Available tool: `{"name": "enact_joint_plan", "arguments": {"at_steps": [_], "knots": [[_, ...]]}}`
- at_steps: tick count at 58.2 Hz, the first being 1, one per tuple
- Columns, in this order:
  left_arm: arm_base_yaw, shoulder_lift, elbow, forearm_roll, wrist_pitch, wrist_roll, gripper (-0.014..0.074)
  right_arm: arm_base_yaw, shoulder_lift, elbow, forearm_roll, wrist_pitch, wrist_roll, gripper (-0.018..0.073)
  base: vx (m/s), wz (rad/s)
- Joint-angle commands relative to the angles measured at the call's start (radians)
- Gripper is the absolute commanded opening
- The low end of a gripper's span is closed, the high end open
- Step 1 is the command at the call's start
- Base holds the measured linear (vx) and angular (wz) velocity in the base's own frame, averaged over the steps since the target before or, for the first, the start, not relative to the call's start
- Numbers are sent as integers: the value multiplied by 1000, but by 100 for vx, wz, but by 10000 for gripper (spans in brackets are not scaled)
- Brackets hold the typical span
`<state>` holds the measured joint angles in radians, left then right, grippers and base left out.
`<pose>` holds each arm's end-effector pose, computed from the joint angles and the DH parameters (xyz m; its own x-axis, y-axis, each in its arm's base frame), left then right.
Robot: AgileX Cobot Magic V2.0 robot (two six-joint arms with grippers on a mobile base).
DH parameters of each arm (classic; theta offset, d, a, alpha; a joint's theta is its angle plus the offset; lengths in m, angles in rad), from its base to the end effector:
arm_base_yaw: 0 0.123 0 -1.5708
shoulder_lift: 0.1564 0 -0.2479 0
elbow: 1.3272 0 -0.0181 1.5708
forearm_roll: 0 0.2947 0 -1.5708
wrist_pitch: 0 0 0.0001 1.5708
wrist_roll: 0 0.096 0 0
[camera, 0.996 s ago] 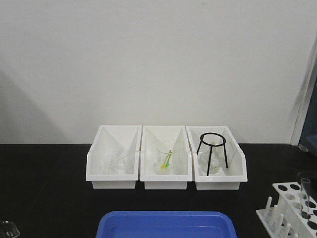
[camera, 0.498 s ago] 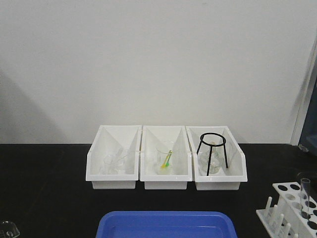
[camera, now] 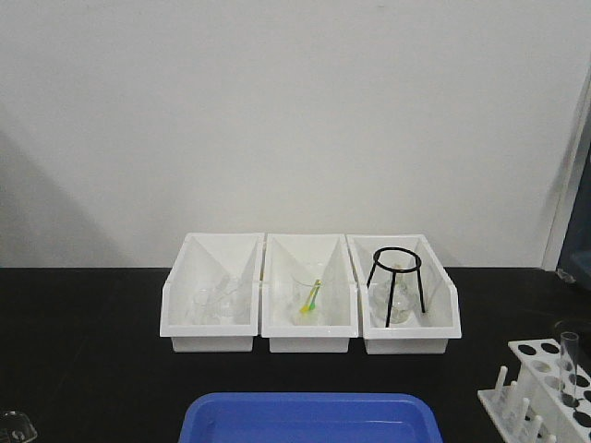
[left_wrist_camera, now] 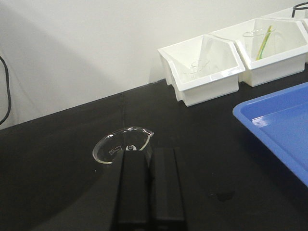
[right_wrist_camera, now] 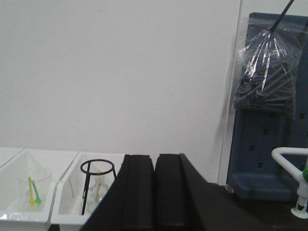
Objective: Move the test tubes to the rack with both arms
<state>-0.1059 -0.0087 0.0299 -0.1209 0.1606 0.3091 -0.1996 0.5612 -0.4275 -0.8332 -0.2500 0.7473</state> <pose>0.1422 -0.0170 0.1879 -0.0676 0.1968 -0.9781 0.1400 0.9725 0.1860 0.2016 -0.0229 0.3020 0.1193 -0.0945 -0.9884 0.0253 0.9954 -0.0921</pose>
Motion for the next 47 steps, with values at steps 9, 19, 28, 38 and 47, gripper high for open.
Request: {"name": "enact_joint_plan", "arguments": {"at_steps": [9,19,28,38,47], "knots": [[1,-20,28,-3,-75,-8,-20,219,-173,135,661,192,-696,-8,0,0],[1,-20,28,-3,-75,-8,-20,241,-364,259,833,354,-911,-8,0,0],[1,-20,28,-3,-75,-8,-20,218,-523,369,833,364,-822,-8,0,0],[1,-20,27,-3,-74,-8,-20,208,-576,471,788,339,-698,-8,0,0],[1,-20,27,-3,-74,-8,-20,208,-579,469,771,364,-686,-8,0,0]]}}
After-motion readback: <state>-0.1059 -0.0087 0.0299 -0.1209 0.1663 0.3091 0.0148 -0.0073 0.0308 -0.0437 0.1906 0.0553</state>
